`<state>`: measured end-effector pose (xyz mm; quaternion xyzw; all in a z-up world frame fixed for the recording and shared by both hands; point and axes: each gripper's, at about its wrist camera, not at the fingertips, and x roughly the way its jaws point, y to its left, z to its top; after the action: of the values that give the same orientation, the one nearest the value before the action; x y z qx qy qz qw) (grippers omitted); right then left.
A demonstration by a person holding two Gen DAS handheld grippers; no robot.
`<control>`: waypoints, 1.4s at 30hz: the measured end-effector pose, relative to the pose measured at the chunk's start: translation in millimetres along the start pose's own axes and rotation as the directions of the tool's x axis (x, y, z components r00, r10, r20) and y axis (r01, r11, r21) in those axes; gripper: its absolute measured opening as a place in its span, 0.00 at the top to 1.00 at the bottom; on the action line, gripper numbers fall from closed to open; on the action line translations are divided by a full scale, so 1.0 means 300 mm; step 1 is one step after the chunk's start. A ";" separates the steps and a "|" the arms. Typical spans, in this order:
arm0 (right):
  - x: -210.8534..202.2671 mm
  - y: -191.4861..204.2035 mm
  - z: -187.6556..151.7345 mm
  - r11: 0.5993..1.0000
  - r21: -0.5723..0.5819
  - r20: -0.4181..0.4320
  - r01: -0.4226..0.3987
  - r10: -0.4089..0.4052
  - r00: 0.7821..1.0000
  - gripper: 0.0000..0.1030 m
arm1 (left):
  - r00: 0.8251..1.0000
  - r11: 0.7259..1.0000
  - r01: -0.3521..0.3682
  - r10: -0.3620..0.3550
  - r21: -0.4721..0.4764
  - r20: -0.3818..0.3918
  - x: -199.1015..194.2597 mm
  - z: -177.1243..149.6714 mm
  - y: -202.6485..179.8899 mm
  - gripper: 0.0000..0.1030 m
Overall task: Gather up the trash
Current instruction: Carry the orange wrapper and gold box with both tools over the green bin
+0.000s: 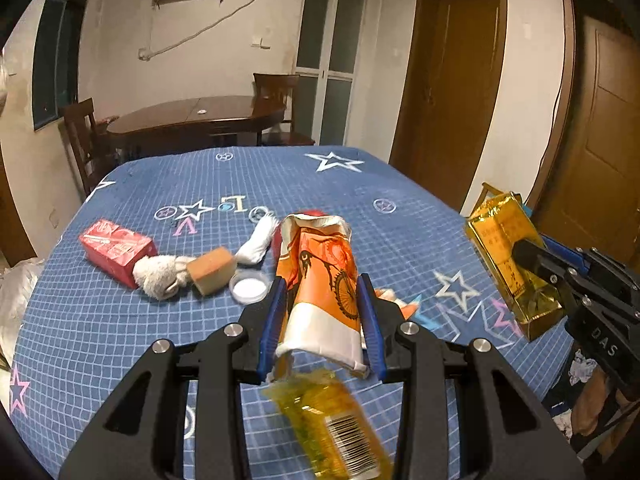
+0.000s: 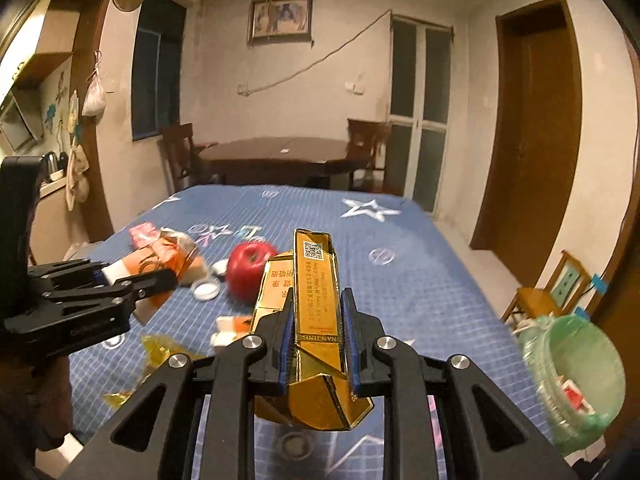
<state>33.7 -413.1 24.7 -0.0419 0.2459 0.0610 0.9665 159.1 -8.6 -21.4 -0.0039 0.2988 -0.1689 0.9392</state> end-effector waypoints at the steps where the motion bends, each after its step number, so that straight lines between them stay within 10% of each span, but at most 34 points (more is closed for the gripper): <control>1: -0.013 -0.013 0.011 1.000 -0.004 0.012 0.013 -0.013 1.000 0.79 | 1.000 1.000 -0.001 0.001 0.003 0.006 0.000 0.008 -0.010 0.66; 17: -0.104 -0.277 0.078 0.992 0.036 0.049 0.122 -0.124 0.991 0.79 | 0.992 0.991 0.109 -0.113 0.076 0.051 0.028 0.126 -0.325 0.66; 42: -0.301 -1.160 -0.050 0.904 0.186 -0.058 0.386 -0.382 0.923 0.79 | 0.925 0.898 0.381 -0.373 0.223 -0.075 0.330 0.207 -0.989 0.66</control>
<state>-3.9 -767.7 72.7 0.0041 0.2475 -0.1548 0.9564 176.2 -325.9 6.3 0.0512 0.2848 -0.3814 0.8779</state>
